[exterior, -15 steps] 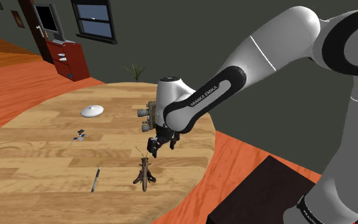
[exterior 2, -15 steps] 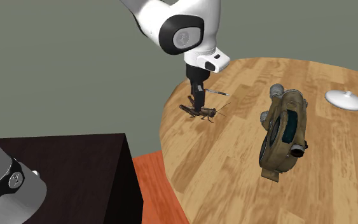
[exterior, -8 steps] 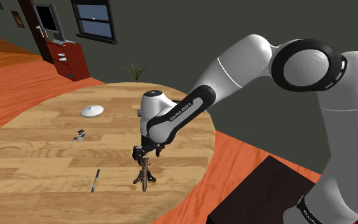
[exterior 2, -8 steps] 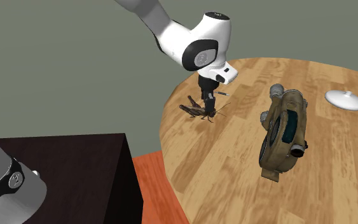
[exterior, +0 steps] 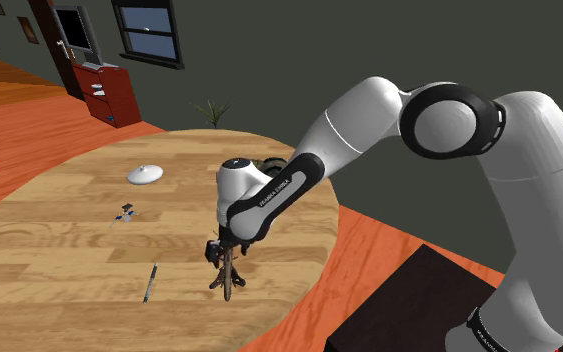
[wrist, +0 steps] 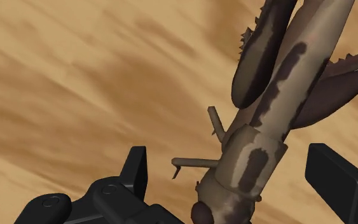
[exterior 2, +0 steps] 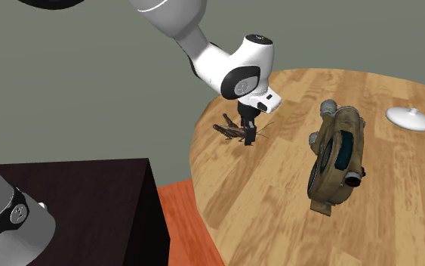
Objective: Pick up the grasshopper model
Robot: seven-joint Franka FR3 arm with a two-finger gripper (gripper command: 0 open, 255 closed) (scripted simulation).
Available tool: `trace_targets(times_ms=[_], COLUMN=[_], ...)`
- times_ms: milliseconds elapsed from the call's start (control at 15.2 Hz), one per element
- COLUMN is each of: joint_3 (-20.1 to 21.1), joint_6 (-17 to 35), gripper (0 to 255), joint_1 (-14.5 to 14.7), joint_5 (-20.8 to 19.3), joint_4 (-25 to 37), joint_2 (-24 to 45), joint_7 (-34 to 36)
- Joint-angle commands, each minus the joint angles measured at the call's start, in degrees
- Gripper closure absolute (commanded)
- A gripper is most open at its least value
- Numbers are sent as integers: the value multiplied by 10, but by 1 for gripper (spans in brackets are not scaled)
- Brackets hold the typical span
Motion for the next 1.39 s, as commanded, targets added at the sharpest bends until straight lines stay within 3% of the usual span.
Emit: trace_targets(times_ms=[0, 66, 132, 726, 1320], joint_3=[-2, -2, -2, -2, 11], joint_6=[7, 7, 8, 7, -36], gripper=[0, 0, 255, 255, 255], joint_1=[2, 2, 3, 2, -8], joint_5=[-2, -2, -2, -2, 10], joint_4=[2, 2, 3, 2, -7], joint_2=[9, 9, 10, 9, -44], joint_7=[1, 1, 1, 1, -3])
